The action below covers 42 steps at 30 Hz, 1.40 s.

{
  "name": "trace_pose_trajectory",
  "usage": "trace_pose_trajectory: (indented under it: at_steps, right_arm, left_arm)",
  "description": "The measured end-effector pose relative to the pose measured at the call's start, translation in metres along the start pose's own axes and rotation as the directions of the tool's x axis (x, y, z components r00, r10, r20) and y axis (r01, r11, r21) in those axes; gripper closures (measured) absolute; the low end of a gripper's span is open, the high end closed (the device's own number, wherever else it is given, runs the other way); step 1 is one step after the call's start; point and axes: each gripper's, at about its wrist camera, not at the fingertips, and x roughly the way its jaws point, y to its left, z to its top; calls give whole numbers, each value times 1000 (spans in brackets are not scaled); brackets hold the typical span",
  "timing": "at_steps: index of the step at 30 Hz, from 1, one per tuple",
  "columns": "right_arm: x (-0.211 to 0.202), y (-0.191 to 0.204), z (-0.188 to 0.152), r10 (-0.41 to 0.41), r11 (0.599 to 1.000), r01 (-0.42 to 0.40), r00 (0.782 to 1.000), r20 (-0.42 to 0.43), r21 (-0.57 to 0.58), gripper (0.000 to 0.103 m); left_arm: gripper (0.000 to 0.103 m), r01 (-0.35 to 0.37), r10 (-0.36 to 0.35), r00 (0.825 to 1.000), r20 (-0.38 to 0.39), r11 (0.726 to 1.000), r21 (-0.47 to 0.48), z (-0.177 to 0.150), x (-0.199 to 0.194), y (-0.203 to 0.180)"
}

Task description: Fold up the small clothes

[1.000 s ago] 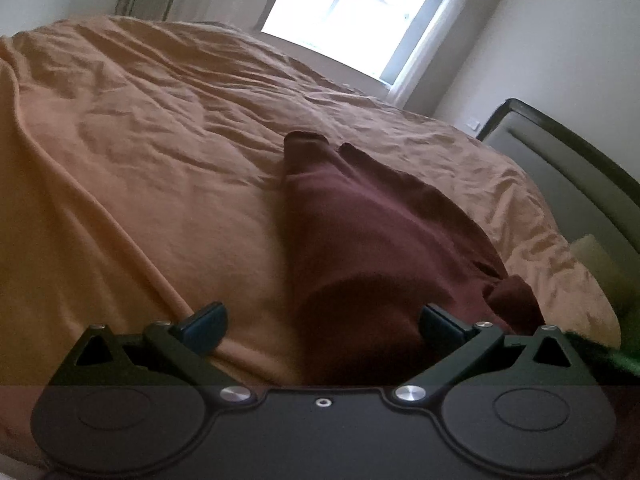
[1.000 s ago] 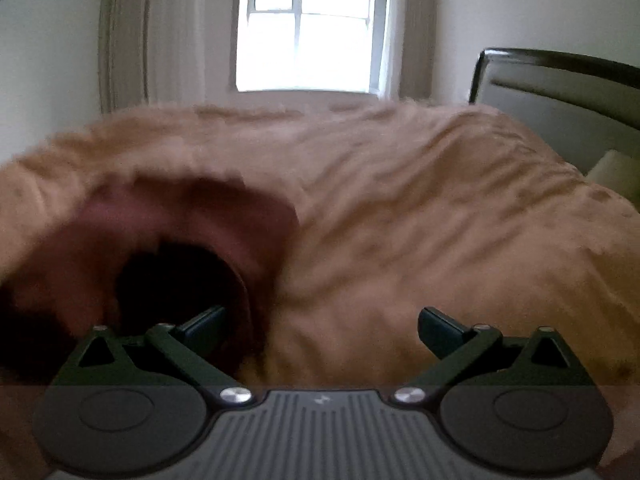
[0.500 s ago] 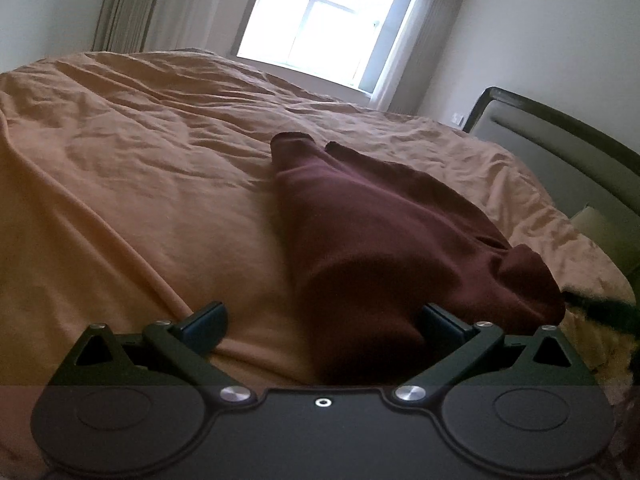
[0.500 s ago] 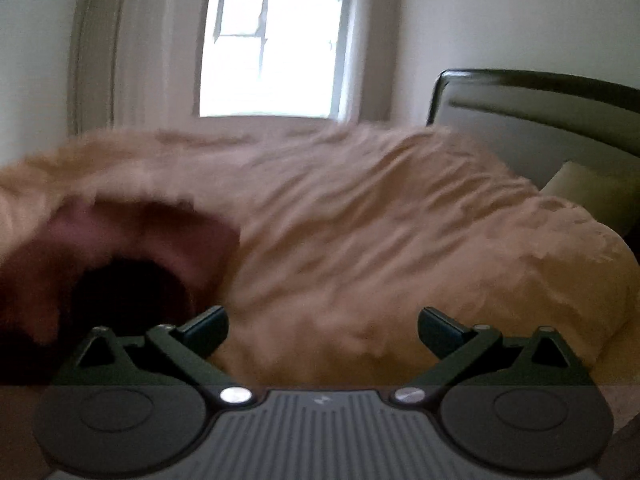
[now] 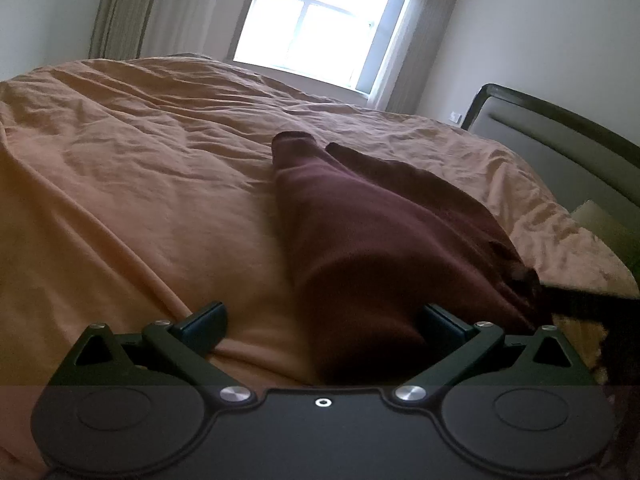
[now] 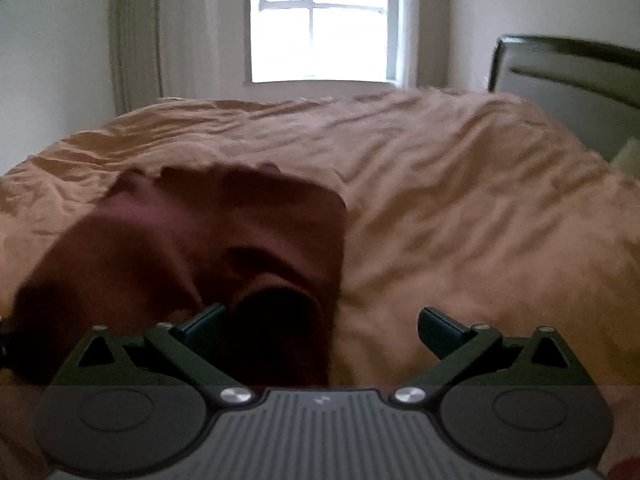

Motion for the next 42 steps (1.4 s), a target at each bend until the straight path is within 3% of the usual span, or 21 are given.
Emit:
trace_pose_trajectory:
  at_steps: [5,12,16,22,26,29,32,34,38,40,42]
  right_arm:
    - [-12,-14,-11,39,998,-39,999,0,54,0]
    - [-12,-26,9,-25,996,16,994,108,86,0]
    - [5,-42,25,18,993,-33,992,128,110,1]
    - [42,-46,40,134,981,-141,989,67,130,34]
    - [59,-36,42,181,977,-185,983,42,104,81]
    - [50,-11,45,169,985,-163,980,104,-59,87]
    - [41,9,42,200,964,-167,967,157,-206,87]
    - [45,18,38,171,954,-126,974,148,-272,87]
    - [57,10,36,125,971,-99,986,112,-216,86]
    - [59,-2,37,128,983,-113,986,105,-142,71]
    - [60,-14,38,127,990,-120,987,99,-67,46]
  left_arm:
    - [0,-12,12,1000,3,1000,19,-1,0,-3]
    - [0,-4,4,1000,10,1000,6,-2,-1,-1]
    - [0,-5,4,1000,17,1000,7,-2,-2,-2]
    - [0,3,-3,1000,31,1000,-1,-2,-4,-1]
    - [1,2,-2,999,34,1000,4,-2,-4,-2]
    - [0,0,0,999,34,1000,5,-2,-3,-3]
    - [0,0,0,999,35,1000,5,-2,-3,-3]
    - [0,-1,1,999,36,1000,9,-2,-2,-4]
    - [0,1,-1,999,39,1000,8,-2,-2,-5]
    - [0,4,-4,999,41,1000,3,-2,-2,-4]
    - [0,11,-11,999,43,1000,-5,-1,-2,-3]
